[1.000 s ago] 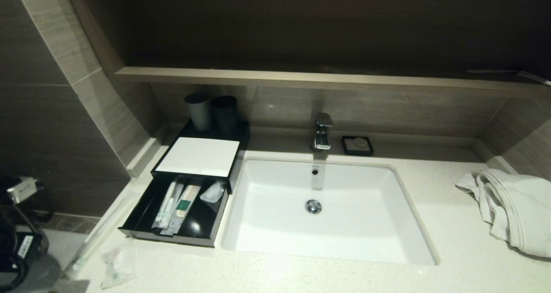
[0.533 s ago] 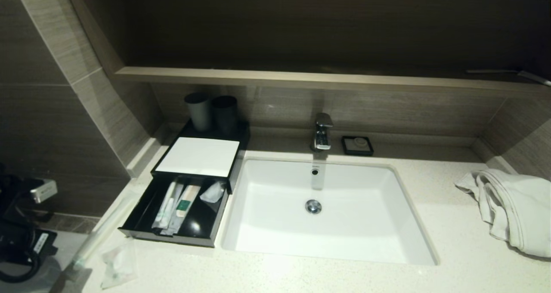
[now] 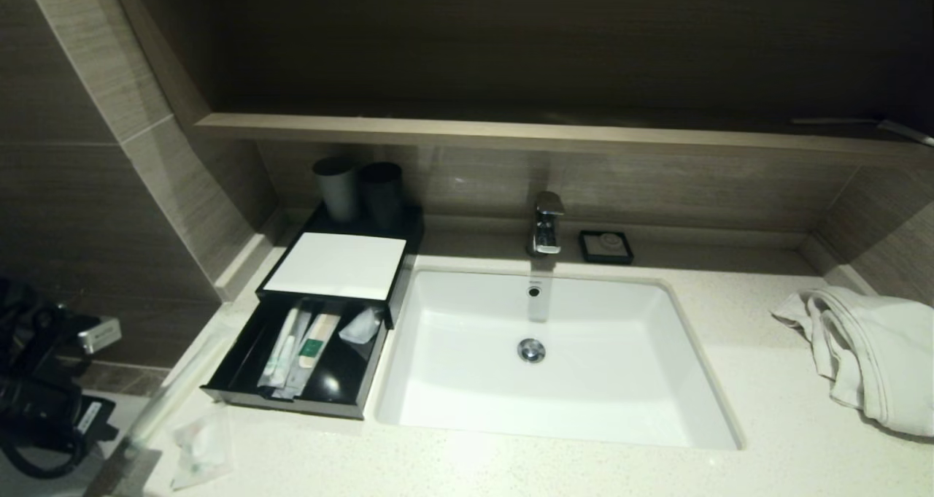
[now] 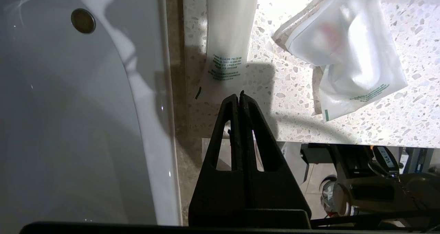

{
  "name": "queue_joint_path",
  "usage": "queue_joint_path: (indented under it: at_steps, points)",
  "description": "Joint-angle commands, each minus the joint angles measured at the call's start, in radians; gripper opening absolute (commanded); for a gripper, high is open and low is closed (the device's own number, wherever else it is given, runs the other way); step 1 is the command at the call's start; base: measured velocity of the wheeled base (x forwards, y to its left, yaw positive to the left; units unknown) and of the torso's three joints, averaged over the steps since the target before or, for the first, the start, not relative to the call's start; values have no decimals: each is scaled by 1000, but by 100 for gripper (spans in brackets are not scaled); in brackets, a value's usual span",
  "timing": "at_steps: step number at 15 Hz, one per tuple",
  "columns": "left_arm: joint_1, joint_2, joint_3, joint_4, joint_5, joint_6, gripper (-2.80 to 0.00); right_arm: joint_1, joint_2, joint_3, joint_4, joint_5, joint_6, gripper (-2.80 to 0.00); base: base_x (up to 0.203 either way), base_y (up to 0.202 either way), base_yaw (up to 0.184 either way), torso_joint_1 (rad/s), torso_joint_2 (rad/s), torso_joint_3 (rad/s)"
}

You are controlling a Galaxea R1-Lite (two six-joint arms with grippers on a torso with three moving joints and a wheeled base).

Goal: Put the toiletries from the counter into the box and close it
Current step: Pick up the bathroom toiletry

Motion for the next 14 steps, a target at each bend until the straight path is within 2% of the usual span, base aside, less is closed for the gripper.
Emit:
queue_joint_path:
  at_steps: [1, 8, 9, 14]
  points:
    - [1, 22, -3, 3, -1, 8, -280, 0, 0, 0, 0, 0, 0, -280, 0, 0, 0, 0, 0, 0]
    - [3, 52, -8, -7, -3, 21, -280, 0, 0, 0, 0, 0, 0, -280, 0, 0, 0, 0, 0, 0]
    - [10, 57, -8, -17, -3, 21, 0, 0, 0, 0, 0, 0, 0, -280, 0, 0, 0, 0, 0, 0]
    - [13, 89, -10, -38, -4, 22, 0, 0, 0, 0, 0, 0, 0, -280, 0, 0, 0, 0, 0, 0]
